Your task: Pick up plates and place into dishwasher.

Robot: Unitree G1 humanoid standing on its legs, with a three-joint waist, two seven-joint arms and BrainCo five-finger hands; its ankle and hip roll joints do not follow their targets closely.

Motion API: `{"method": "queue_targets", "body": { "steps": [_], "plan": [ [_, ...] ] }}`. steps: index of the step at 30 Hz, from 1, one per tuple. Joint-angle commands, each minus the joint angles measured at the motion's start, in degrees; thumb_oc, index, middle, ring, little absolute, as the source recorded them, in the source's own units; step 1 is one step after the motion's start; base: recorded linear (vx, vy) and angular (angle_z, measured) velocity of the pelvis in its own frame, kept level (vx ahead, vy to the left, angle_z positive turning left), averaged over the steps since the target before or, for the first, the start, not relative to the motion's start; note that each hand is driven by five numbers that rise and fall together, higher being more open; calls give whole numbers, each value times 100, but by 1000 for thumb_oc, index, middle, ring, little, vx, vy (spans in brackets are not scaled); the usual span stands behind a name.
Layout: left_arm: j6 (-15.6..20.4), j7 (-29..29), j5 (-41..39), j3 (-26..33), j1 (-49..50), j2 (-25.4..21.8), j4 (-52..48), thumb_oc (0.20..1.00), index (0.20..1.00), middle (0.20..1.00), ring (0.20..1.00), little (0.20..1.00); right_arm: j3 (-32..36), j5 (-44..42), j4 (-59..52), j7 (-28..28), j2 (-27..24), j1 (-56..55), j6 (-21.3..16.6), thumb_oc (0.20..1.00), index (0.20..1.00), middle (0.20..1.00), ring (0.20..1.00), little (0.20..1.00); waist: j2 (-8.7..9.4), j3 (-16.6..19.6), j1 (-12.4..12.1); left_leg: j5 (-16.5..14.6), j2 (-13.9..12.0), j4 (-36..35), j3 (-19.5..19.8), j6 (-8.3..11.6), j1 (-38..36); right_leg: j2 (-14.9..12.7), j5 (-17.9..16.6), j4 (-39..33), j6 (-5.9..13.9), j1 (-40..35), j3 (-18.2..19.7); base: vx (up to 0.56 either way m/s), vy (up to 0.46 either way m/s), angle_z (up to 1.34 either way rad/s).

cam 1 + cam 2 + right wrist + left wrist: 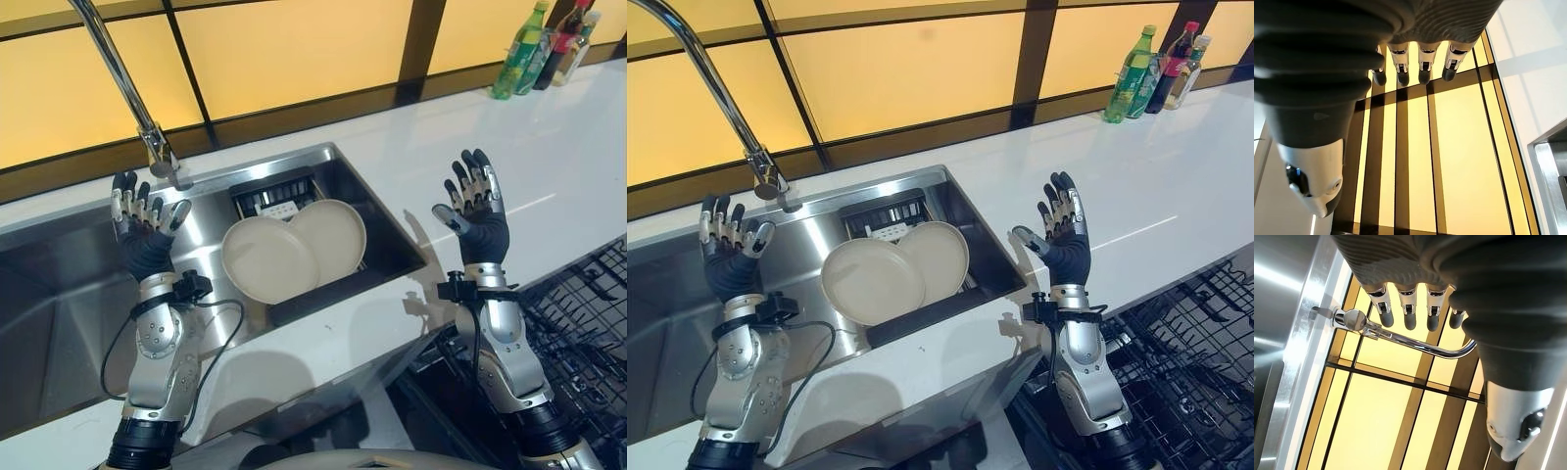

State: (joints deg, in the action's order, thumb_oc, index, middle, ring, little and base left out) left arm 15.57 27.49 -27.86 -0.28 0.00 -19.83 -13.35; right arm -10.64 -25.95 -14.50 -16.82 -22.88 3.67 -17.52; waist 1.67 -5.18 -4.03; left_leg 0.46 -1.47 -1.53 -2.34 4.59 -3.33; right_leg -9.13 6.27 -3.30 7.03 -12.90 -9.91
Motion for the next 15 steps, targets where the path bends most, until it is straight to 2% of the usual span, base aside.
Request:
{"method": "queue_targets", "body": {
  "steps": [1, 8, 15],
  "plan": [
    [185, -257, 20, 177, -196, -217, 102, 1000, 1000, 1000, 1000, 1000, 224, 80, -278, 59, -31, 124, -154, 1000, 1000, 1000, 1000, 1000, -122, 466, -76, -9, -287, -266, -9, 46, 59, 241, -226, 309, -186, 651, -121, 0, 0, 0],
    [296, -330, 277, 173, -221, -316, 91, 1000, 1000, 1000, 1000, 1000, 217, 85, -228, 78, -26, 127, -170, 1000, 1000, 1000, 1000, 1000, -141, 490, -69, -18, -265, -277, -9, 37, 47, 215, -261, 257, -164, 647, -130, 0, 0, 0],
    [216, -520, 671, 308, -360, -542, 154, 1000, 1000, 1000, 1000, 1000, 255, 49, -210, 88, -39, 138, -116, 1000, 1000, 1000, 1000, 1000, -165, 535, -14, -40, -263, -289, -41, 39, 21, 198, -265, 233, -145, 648, -106, 0, 0, 0]
  ]
}}
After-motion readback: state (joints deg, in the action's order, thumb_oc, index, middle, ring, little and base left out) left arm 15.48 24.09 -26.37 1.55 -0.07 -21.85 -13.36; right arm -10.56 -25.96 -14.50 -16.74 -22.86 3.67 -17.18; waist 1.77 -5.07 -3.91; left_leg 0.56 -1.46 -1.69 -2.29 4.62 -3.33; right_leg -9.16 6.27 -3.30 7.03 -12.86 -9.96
